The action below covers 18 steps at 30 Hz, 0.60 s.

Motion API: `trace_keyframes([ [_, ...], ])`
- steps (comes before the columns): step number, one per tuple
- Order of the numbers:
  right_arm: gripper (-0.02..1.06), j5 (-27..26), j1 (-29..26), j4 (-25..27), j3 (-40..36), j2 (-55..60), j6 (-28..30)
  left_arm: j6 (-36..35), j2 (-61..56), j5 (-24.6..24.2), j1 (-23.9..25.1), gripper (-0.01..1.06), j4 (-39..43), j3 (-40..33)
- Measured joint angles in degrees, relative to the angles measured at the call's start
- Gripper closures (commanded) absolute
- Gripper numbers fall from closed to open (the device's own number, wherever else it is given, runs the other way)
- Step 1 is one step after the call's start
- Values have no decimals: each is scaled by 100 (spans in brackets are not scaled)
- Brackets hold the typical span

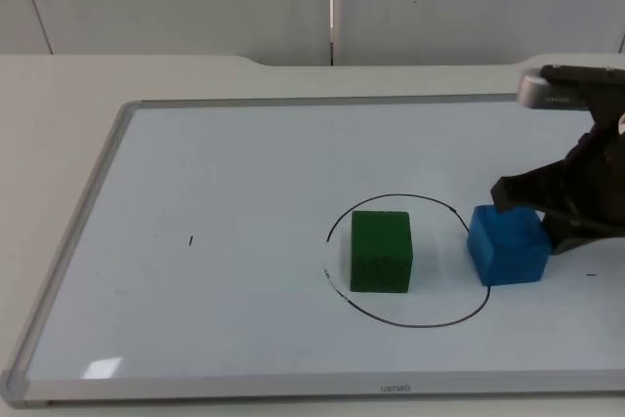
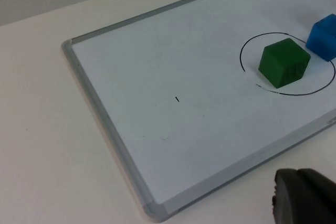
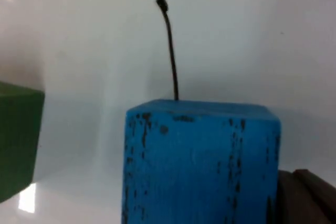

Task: Push the two cubes into the marked area.

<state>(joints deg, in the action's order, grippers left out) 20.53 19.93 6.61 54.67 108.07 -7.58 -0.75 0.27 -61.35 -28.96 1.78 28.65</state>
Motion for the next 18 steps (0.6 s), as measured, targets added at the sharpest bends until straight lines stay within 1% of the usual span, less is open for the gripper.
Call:
trace_keyframes([
  [6, 104, -101, 38, 0, 0, 0, -36, 0, 0, 0, 0, 105, 0, 0],
  [18, 104, -101, 38, 0, 0, 76, -75, 0, 0, 0, 0, 105, 0, 0],
])
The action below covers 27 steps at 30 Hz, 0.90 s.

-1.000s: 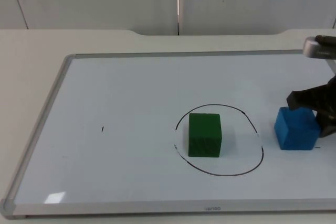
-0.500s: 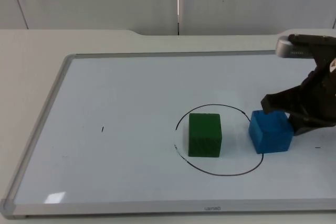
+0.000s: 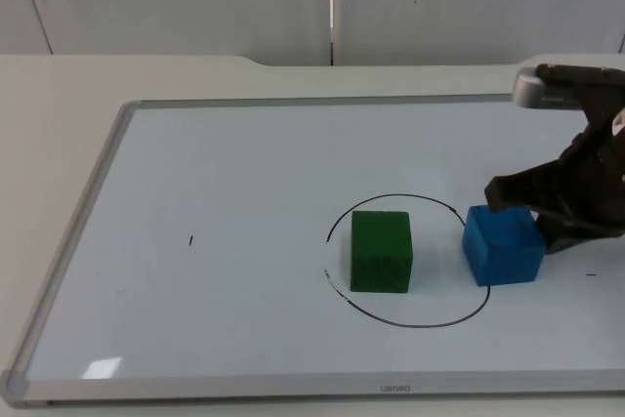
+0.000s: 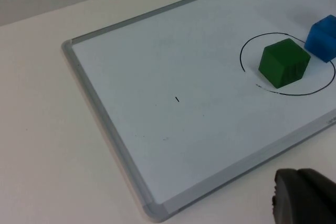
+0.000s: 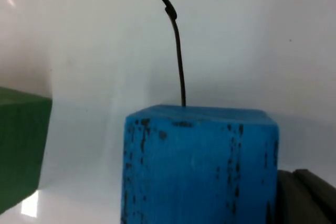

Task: Push the two cubes into the marked area.

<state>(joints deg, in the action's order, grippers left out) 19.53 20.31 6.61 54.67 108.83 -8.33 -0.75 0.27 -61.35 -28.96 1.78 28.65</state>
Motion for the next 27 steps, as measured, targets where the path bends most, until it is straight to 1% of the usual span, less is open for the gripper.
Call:
trace_keyframes([
  [9, 104, -31, 103, 198, 8, 285, -23, 0, 0, 0, 0, 105, 0, 0],
  [13, 104, -151, 133, 284, 8, 285, -23, 0, 0, 0, 0, 105, 0, 0],
  [27, 104, -161, 133, 298, 8, 285, -23, 0, 0, 0, 0, 105, 0, 0],
])
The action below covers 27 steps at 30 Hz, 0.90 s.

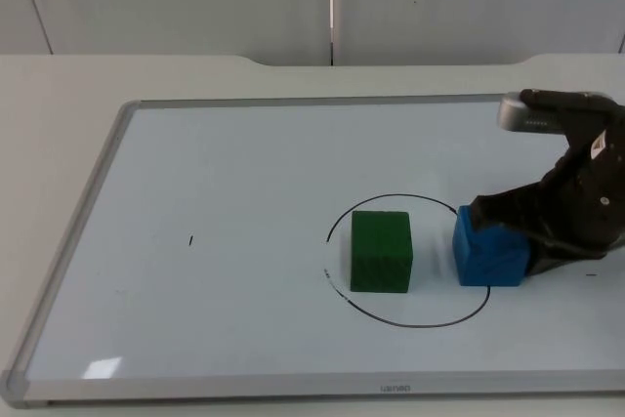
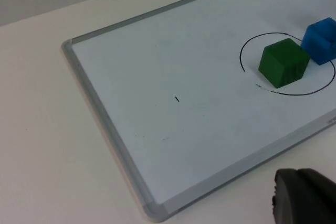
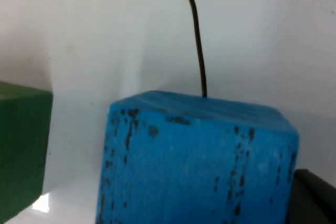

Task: Push the two cubes into the marked area.

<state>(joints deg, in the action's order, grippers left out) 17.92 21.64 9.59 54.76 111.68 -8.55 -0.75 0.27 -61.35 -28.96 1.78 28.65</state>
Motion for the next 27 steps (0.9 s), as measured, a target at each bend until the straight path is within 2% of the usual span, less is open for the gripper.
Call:
trace_keyframes([
  [9, 104, 0, 83, 243, 0, 0, 35, 0, 0, 0, 0, 105, 0, 0],
  [27, 104, -220, 394, 268, 0, 0, 47, 0, 0, 0, 0, 105, 0, 0],
])
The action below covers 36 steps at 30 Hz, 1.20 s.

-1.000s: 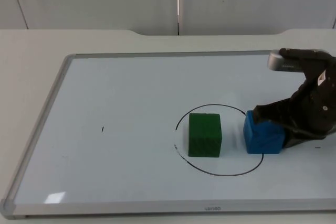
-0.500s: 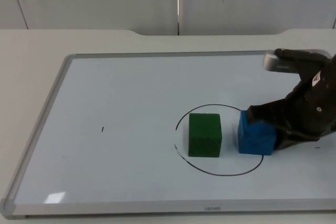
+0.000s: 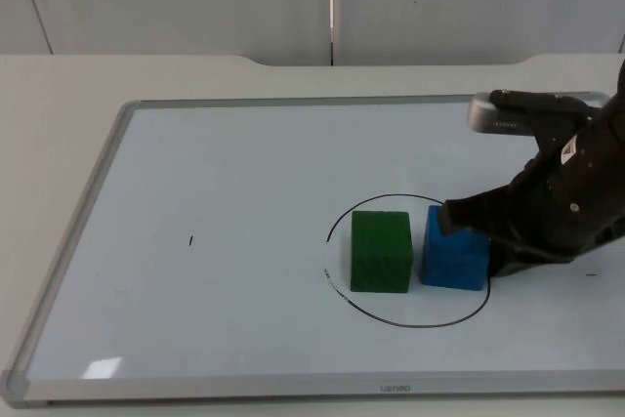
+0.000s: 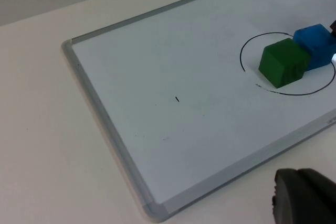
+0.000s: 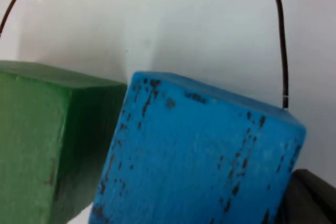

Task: Push the two cubes into the marked area.

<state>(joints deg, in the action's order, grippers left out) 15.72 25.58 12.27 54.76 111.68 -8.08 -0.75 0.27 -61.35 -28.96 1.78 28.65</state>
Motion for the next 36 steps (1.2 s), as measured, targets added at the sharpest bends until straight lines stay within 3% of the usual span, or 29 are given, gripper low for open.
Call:
trace_keyframes([
  [24, 104, -109, 0, 23, 0, 0, 181, 8, 0, 0, 0, 105, 0, 0],
  [36, 104, -201, 10, 314, 0, 0, 226, 14, 0, 0, 0, 105, 0, 0],
])
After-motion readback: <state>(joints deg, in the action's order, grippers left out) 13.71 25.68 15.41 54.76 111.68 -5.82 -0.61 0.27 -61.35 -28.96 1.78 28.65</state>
